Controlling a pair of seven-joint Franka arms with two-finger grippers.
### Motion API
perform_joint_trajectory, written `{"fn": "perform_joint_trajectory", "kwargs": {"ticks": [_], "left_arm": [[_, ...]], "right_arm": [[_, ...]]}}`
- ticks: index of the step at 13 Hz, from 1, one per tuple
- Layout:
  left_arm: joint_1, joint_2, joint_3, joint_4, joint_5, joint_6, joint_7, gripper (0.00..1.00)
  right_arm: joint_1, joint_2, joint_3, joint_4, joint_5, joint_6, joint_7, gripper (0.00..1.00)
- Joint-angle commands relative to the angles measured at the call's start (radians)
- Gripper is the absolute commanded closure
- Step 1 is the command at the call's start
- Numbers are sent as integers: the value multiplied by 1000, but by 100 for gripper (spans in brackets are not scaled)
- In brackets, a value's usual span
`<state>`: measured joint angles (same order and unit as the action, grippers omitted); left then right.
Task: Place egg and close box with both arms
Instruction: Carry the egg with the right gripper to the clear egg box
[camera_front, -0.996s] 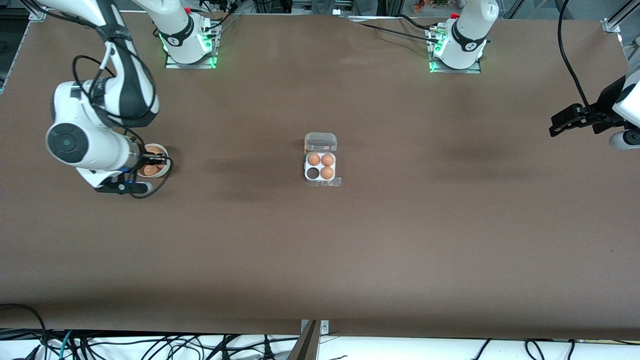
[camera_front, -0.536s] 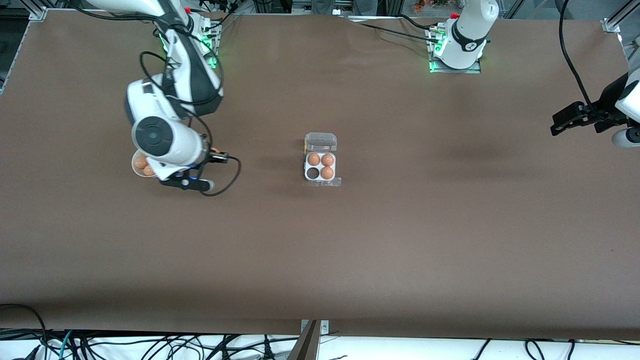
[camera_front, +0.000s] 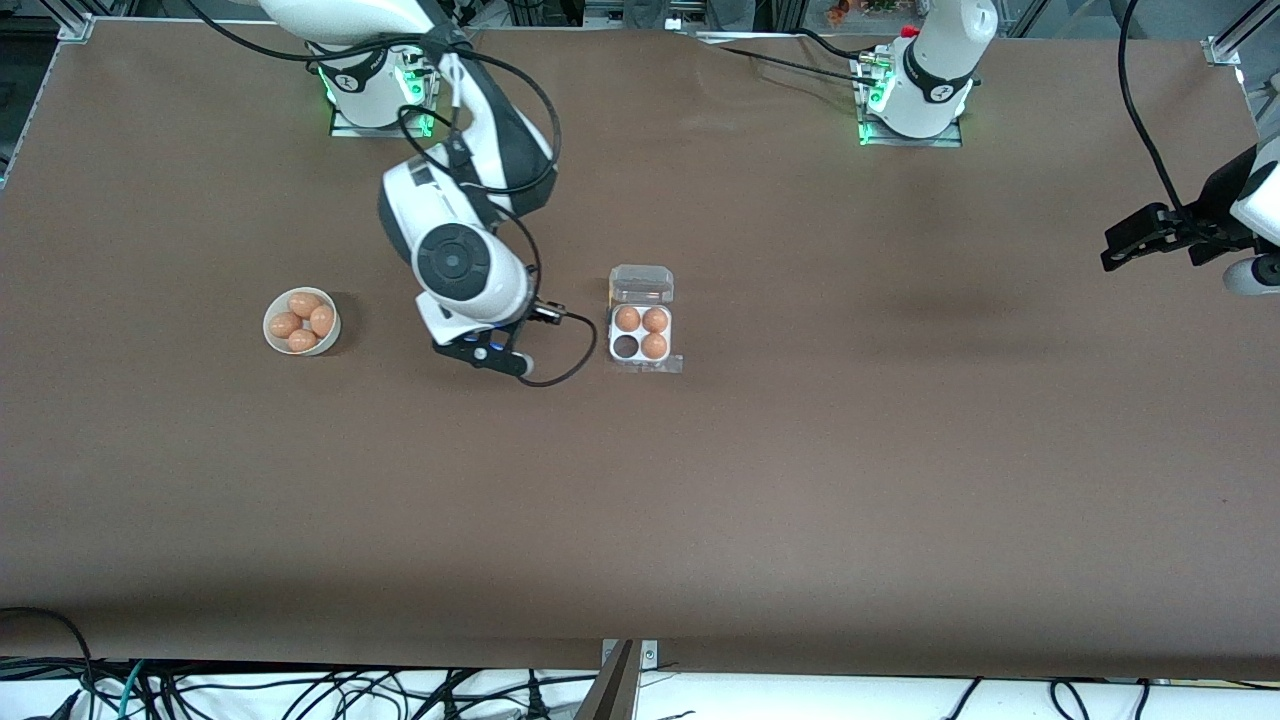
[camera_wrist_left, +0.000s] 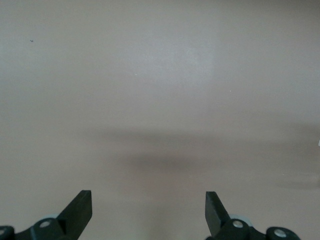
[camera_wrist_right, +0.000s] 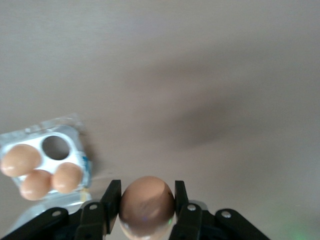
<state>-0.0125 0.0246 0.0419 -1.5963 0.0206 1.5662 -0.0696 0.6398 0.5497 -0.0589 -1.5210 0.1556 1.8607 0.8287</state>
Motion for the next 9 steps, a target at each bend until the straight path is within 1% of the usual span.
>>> {"fn": "perform_joint_trajectory", "kwargs": {"ticks": [1,2,5,7,9], "left_arm": [[-4,14,3,29,-19,-21,1,0],[-9,14,1,29,-19,-21,-2,0],[-7,14,1,29,-19,-21,-2,0],[-9,15,1,29,-21,-21,-1,0],[-12,23,-5,29,-22,-23,-2,8]], "right_arm": [[40,108,-10,143,19,11,72,72],[46,130,-10,160,21,41,84,72],[86,173,-10,166,22,161,127,73],[93,190,-4,166,48,213,132,74],[95,203,-2,166,56,250,132,74]]}}
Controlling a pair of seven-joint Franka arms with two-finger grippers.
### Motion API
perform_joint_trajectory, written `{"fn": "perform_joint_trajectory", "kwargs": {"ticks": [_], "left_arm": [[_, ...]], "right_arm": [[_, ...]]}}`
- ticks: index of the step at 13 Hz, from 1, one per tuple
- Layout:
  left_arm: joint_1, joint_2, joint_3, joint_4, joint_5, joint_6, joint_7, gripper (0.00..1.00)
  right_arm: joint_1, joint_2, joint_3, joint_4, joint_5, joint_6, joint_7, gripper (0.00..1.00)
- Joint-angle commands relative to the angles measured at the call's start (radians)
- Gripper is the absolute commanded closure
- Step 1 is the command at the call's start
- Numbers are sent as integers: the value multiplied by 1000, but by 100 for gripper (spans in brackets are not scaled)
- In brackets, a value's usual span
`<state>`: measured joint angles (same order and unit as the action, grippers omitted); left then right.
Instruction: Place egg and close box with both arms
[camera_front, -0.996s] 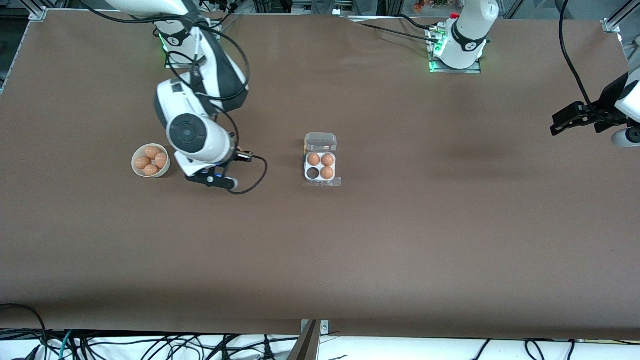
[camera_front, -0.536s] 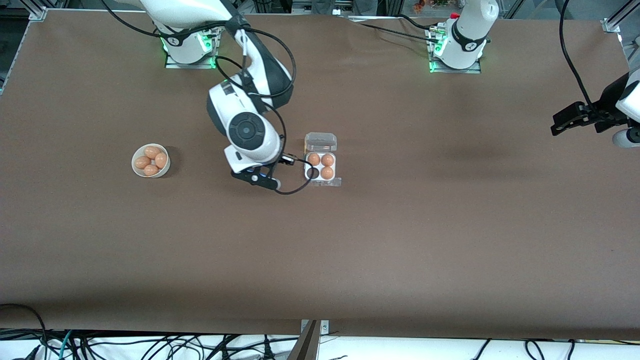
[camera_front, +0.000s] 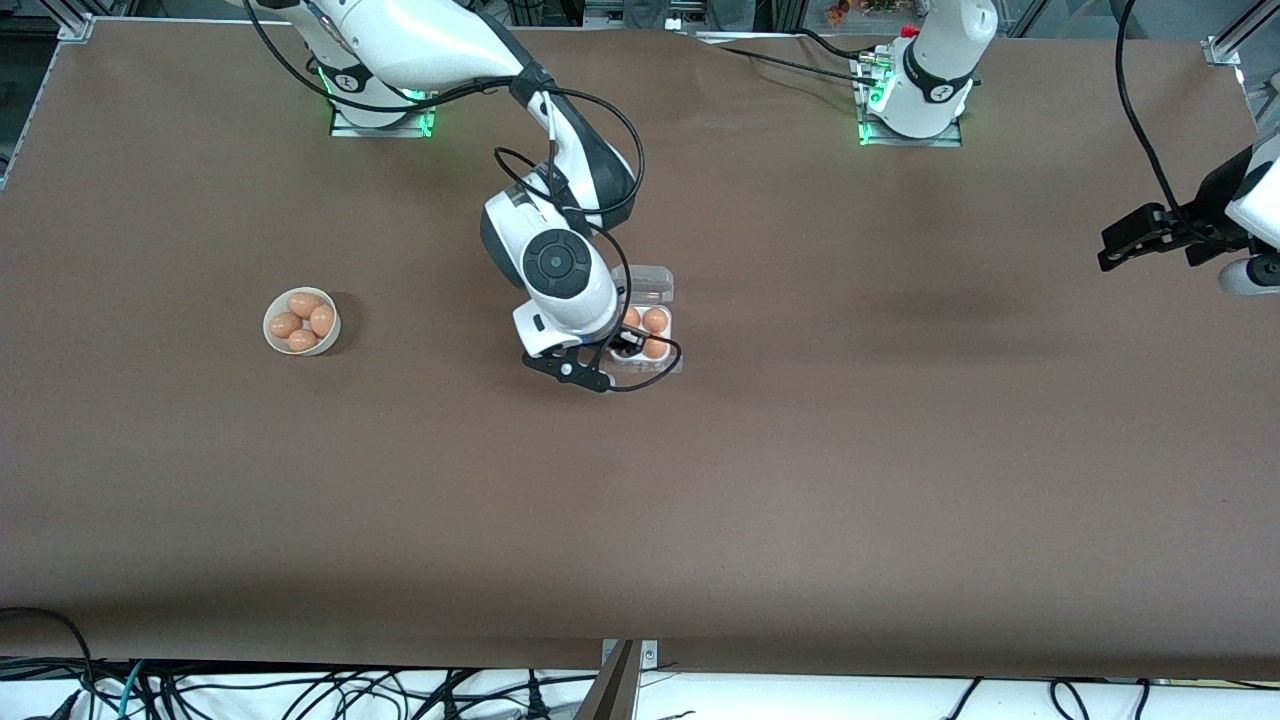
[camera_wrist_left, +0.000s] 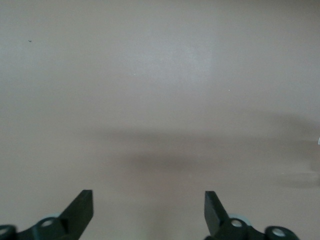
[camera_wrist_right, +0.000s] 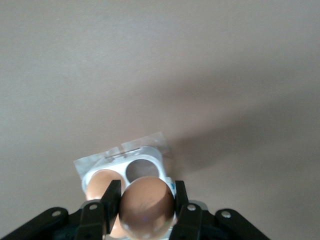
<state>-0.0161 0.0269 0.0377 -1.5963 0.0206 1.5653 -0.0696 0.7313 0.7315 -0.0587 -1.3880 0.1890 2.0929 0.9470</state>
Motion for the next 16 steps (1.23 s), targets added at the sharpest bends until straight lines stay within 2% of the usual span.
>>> {"fn": "perform_joint_trajectory", "kwargs": {"ticks": [1,2,3,5,7,8,9,11,14,16], "left_arm": [[-7,24,-16,29,-30,-31,-2,17],[-7,28,-16,29,-34,-50,4,34],[-7,33,-19,29,-34,-56,2,40],[-7,42,-51,29,-34,-59,-6,73],[-8,54,-80,29,-37,-99,-4,84],[-8,63,-90,29,-69,-125,-6,95],[-4,74,-90,29,-141,-157,-7,99],[2,99,-90,29,-266,-198,-7,99],[-27,157,-113,29,-350,-203,-30,100],[-71,198,-125,29,-405,-202,-119,100]], "right_arm": [[3,29,-1,33,23,25,13,74],[3,37,14,33,23,36,15,74],[3,43,19,33,23,45,15,74],[14,55,19,32,23,46,18,74],[26,69,19,32,23,47,22,74],[26,69,19,32,23,47,22,74],[26,71,19,30,23,47,19,74],[26,77,19,30,23,47,18,73],[31,89,19,30,21,47,21,73],[33,91,19,30,20,47,18,72]]}}
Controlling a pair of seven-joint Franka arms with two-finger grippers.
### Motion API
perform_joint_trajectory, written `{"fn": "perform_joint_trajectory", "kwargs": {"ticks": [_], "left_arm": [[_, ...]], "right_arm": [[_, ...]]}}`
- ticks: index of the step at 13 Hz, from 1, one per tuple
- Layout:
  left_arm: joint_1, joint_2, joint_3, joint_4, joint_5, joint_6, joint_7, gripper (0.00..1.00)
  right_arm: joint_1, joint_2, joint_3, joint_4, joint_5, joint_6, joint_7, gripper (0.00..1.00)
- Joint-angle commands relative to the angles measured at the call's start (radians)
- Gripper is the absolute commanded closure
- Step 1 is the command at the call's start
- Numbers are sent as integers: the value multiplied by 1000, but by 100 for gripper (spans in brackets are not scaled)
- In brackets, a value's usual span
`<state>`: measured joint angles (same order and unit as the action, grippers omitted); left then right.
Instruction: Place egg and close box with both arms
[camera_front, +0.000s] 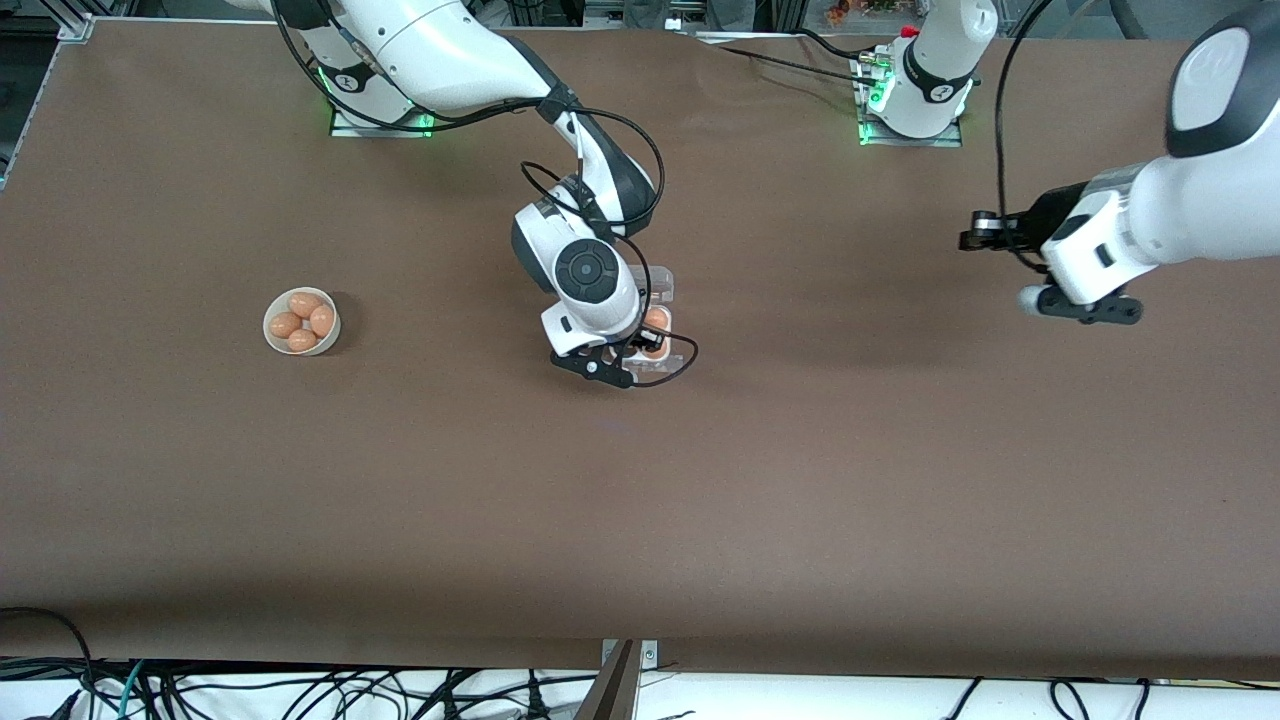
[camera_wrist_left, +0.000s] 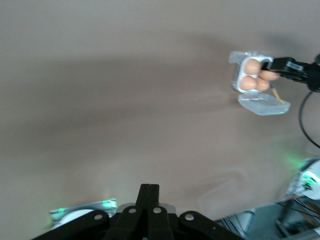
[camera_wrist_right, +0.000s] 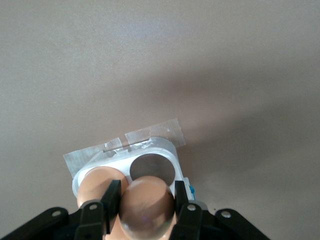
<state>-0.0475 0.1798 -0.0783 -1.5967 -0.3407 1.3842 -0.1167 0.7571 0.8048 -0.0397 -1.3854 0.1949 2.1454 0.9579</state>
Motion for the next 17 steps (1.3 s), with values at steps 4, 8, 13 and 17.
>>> {"fn": "perform_joint_trajectory", "kwargs": {"ticks": [4,8,13,17], "left_arm": [[-95,156,-9,44,-104,-16,-132,100],[-150,257,-11,95,-156,-17,-176,100],[-209,311,-11,95,-244,-17,-196,100],[-282,377,-11,97,-276,-11,-244,100]], "right_arm": [[7,31,0,28,17,39,16,24],[8,27,-2,31,8,51,-4,0],[-5,7,-14,40,5,45,-11,0],[-7,-25,-75,39,-17,33,-175,0]]}}
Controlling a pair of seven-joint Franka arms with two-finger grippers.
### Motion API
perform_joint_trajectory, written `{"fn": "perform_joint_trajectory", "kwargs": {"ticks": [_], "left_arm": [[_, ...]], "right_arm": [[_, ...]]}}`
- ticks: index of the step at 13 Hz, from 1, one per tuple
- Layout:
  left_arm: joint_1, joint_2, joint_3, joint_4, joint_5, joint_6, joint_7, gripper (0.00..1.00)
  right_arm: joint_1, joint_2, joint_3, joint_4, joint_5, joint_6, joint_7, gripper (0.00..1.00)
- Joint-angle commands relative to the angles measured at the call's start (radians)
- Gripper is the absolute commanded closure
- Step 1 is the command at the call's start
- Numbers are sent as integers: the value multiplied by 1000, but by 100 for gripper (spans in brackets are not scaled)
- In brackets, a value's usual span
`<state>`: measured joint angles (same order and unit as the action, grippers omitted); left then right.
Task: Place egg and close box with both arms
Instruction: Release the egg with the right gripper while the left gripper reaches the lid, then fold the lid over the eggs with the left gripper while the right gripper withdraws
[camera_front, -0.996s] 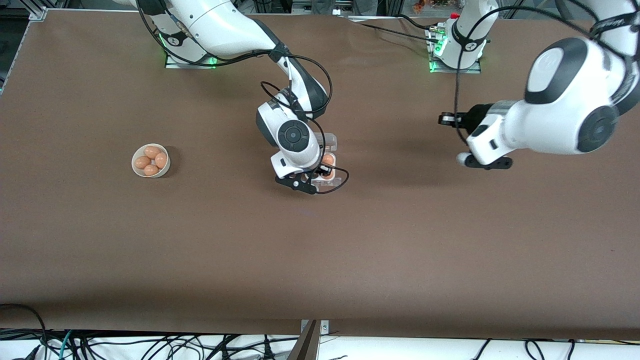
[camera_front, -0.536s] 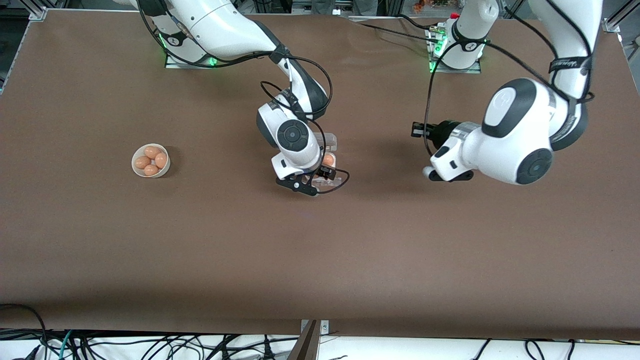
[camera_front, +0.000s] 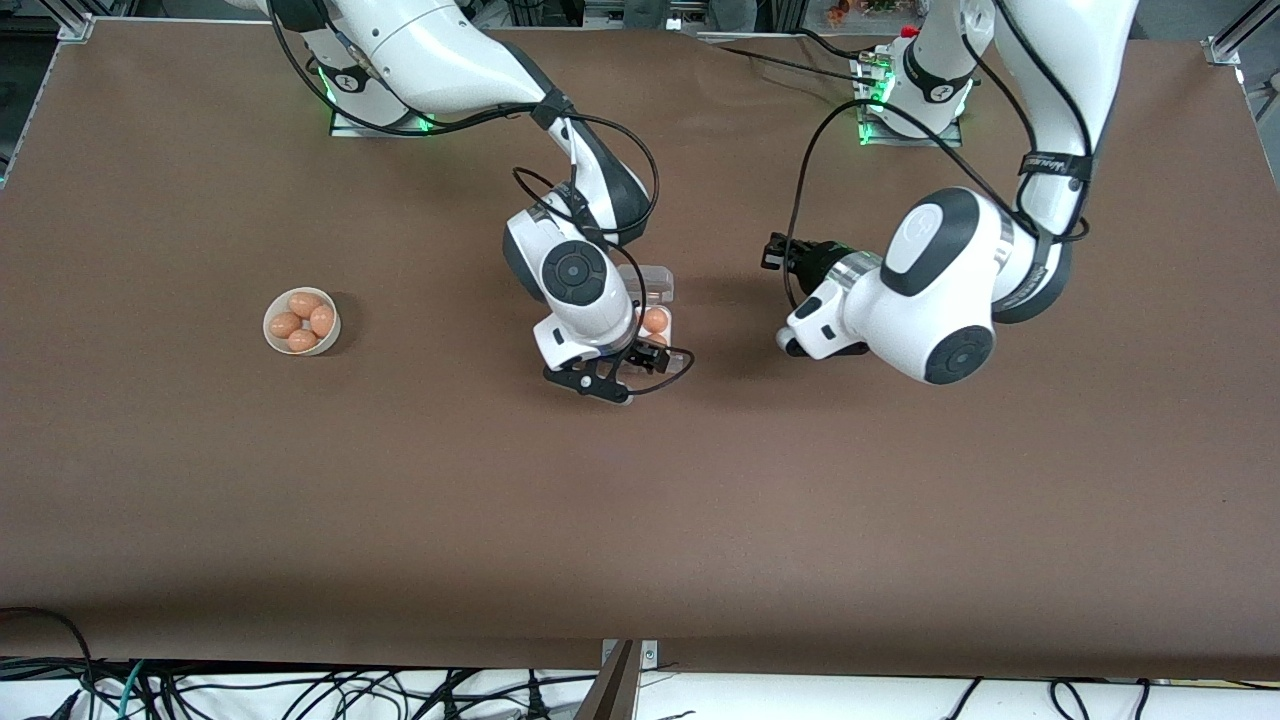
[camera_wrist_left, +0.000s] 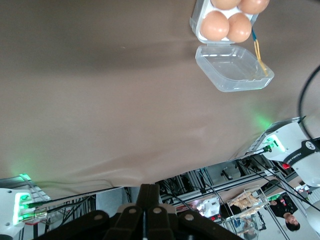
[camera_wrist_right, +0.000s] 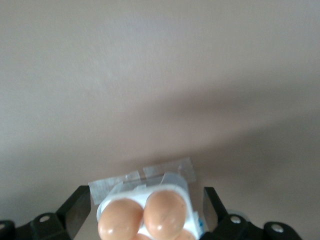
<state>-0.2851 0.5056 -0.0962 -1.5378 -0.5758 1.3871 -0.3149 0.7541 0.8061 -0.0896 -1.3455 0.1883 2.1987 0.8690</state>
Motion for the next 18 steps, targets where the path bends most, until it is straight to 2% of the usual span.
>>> {"fn": "perform_joint_trajectory", "kwargs": {"ticks": [1,5,9,12,15,18], "left_arm": [[-58,74,7,44,-42,-7,-61,100],[-104,116,7,81,-73,45,-70,100],[-187,149,7,81,-91,113,-93,100],[-232,180,7,81,-84,121,-124,100],[-246,205,7,81,-81,164,-124,100],[-276,220,9,81,-78,187,-124,100]], "right_arm": [[-4,-33,-38,-1,-10,-48,-119,0],[-2,-57,-108,-3,-10,-141,-220,0],[-4,-96,-248,-6,-1,-258,-397,0],[-27,-119,-323,-4,14,-313,-534,0],[-97,-191,-317,-24,13,-320,-654,0],[-200,-376,-282,-173,10,-315,-799,0]]}}
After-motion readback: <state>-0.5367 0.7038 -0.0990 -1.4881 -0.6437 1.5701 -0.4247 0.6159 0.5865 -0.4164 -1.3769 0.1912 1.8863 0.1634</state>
